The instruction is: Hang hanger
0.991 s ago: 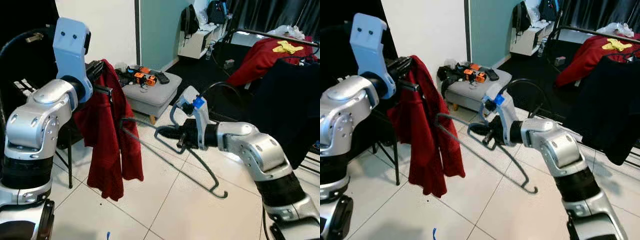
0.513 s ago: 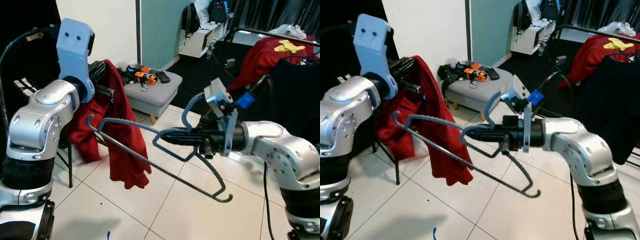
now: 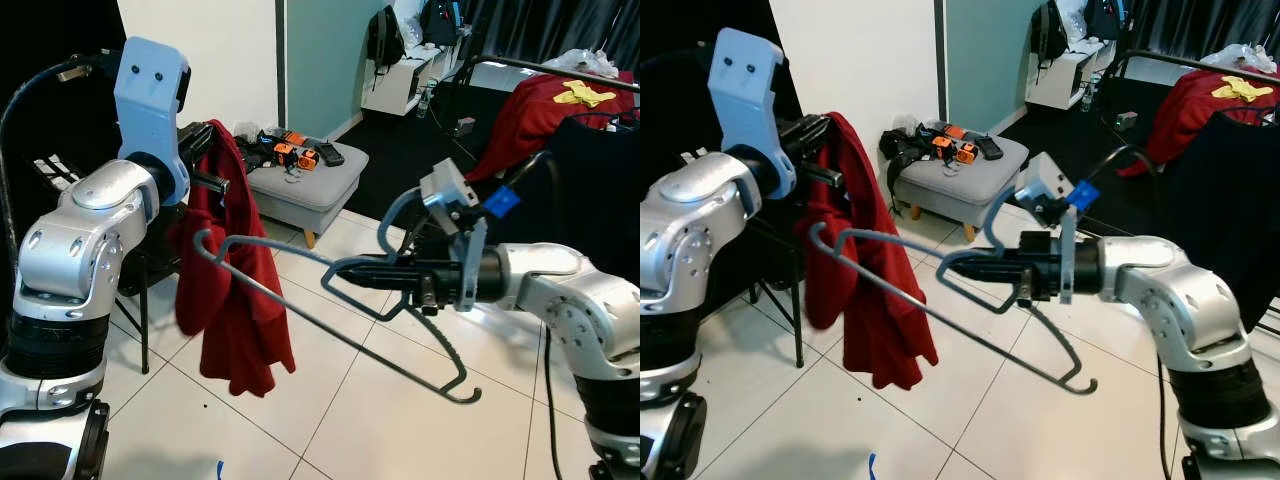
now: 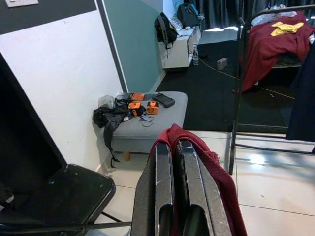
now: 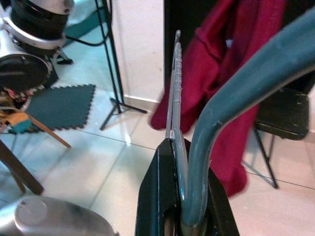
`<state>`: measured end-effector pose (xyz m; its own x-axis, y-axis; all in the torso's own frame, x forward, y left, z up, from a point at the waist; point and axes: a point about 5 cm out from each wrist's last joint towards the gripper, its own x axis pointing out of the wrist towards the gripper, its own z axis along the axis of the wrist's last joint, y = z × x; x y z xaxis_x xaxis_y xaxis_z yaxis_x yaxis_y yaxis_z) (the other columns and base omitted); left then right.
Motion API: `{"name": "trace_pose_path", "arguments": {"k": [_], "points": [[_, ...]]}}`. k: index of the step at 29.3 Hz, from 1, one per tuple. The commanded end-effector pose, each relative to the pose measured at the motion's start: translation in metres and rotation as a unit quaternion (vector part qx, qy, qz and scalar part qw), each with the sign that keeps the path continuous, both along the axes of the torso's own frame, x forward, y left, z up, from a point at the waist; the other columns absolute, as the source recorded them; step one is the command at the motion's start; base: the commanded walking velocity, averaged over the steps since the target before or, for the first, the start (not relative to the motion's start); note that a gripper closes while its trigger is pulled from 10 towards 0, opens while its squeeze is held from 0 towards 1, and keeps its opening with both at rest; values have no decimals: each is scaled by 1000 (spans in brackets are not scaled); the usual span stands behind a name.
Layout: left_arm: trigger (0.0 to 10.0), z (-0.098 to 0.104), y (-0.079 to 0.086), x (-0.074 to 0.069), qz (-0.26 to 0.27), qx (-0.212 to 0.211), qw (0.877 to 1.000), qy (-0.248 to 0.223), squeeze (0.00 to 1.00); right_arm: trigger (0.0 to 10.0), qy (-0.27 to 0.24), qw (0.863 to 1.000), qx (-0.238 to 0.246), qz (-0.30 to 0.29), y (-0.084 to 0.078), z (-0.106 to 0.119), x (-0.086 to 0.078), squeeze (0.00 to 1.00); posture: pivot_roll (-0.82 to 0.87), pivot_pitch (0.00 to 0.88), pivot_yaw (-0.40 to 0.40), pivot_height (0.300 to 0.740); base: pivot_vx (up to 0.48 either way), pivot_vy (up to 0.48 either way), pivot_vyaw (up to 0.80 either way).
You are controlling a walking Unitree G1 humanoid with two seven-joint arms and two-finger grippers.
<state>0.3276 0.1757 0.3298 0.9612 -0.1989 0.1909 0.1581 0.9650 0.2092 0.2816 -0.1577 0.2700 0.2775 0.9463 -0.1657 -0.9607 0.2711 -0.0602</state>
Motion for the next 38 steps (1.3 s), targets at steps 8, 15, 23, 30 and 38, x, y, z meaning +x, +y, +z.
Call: {"name": "trace_pose_path", "arguments": {"k": [8,15,23,30,38], "points": [[10000,7,-1,-2,-1,7,1000,-22,0,10000,-38,998,12,-41,-27,18,1,0,-89,0,11,740,0,0,0],[10000,10,-4,-2,-7,7,1000,-26,0,10000,-33,997,2,-76,-26,12,12,0,-87,0,11,740,0,0,0],[10000,12,-10,-3,-18,2,999,-28,0,10000,-27,993,-10,-115,-22,7,25,0,-83,0,10,740,0,0,0],[10000,10,-25,-6,-44,-19,999,-23,0,10000,-26,993,-9,-112,-17,5,26,0,-84,0,8,740,0,0,0],[10000,5,-26,-4,-41,-21,999,-16,0,10000,-40,995,18,-95,-19,17,22,0,-88,0,6,740,0,0,0]]}}
